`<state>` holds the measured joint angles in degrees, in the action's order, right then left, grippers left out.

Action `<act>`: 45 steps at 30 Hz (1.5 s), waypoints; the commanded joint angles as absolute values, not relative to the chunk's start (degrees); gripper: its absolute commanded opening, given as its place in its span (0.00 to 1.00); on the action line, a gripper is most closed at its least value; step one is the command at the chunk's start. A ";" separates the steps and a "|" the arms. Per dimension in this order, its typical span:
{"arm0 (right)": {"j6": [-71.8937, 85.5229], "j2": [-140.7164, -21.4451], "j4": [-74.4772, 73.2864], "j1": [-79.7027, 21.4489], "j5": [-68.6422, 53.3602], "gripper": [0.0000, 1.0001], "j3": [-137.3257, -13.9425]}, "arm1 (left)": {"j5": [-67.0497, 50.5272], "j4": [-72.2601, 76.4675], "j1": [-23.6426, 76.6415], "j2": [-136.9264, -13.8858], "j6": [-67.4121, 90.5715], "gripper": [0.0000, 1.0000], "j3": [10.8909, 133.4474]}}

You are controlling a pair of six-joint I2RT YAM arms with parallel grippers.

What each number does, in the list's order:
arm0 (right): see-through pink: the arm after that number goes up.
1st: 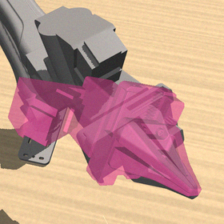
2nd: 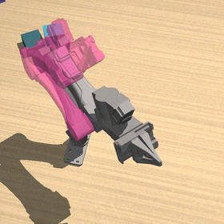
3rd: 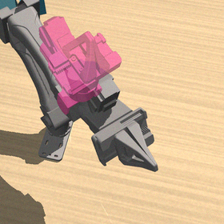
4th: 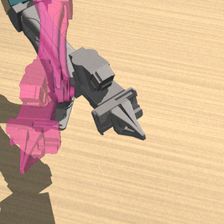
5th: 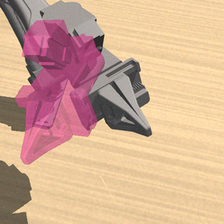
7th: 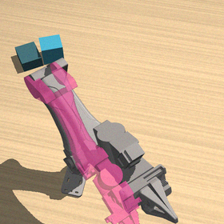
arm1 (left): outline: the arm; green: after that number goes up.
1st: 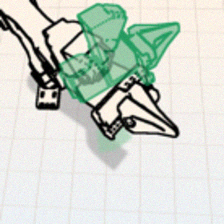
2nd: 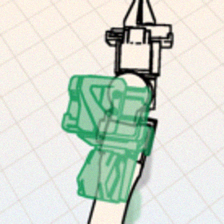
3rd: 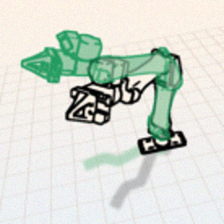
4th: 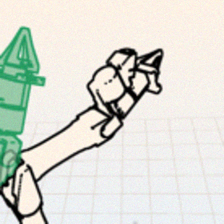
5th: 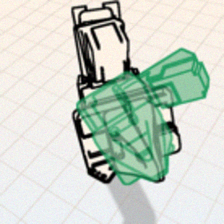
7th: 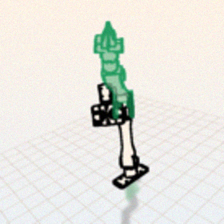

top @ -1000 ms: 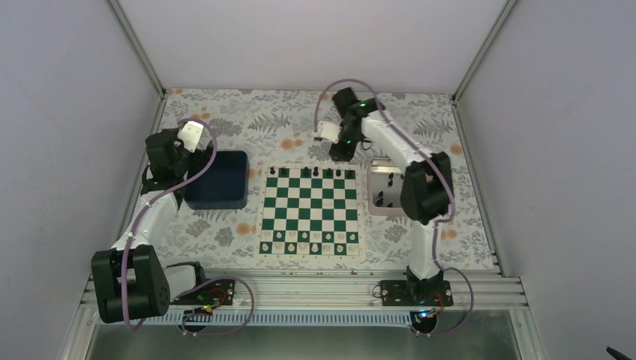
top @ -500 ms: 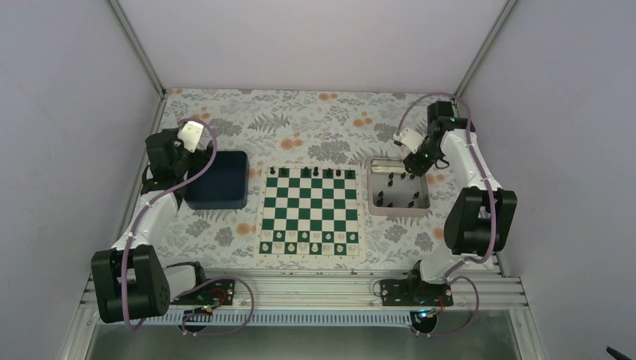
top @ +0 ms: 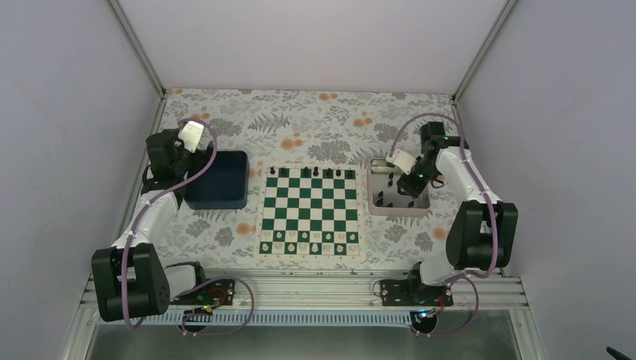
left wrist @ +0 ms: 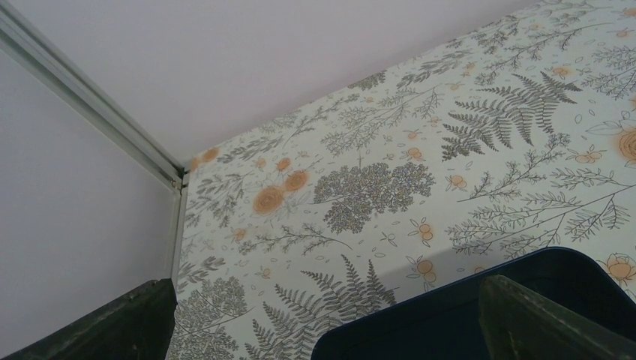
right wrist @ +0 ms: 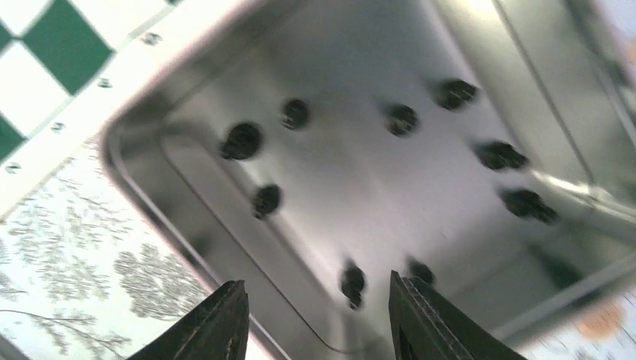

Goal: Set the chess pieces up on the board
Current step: Pick up the chess piece from the storage box.

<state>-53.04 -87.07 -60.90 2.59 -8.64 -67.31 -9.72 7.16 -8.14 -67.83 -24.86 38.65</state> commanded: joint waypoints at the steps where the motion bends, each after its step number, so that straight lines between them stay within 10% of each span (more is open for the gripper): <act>1: -52.05 -88.32 -60.80 -2.93 -13.14 0.49 -65.08 | -10.32 7.74 -8.44 -68.11 -24.87 1.00 39.16; 26: -47.57 -97.47 -53.28 -10.27 -11.52 0.39 -62.05 | -9.63 8.09 -8.44 -68.44 -25.05 1.00 38.78; 45: -46.42 -95.82 -56.66 -10.36 -9.13 0.07 -66.14 | -9.75 8.21 -8.44 -68.16 -25.05 1.00 38.67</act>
